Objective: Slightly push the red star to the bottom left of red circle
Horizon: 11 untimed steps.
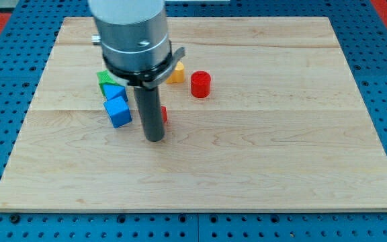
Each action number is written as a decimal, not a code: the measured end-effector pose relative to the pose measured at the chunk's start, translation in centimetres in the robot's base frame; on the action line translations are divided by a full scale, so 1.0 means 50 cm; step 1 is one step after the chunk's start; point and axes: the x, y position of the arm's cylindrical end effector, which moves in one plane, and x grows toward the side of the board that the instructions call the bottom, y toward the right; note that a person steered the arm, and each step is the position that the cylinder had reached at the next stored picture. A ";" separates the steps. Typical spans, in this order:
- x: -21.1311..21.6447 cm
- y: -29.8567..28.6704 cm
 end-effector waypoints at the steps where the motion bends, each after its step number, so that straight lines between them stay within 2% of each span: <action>1: -0.014 0.039; 2: -0.002 0.060; 3: 0.034 -0.004; 4: -0.013 -0.078; 5: -0.032 -0.049; 7: -0.031 0.035; 8: 0.001 0.157; 9: -0.026 0.251; 10: -0.098 0.357; 11: -0.137 0.343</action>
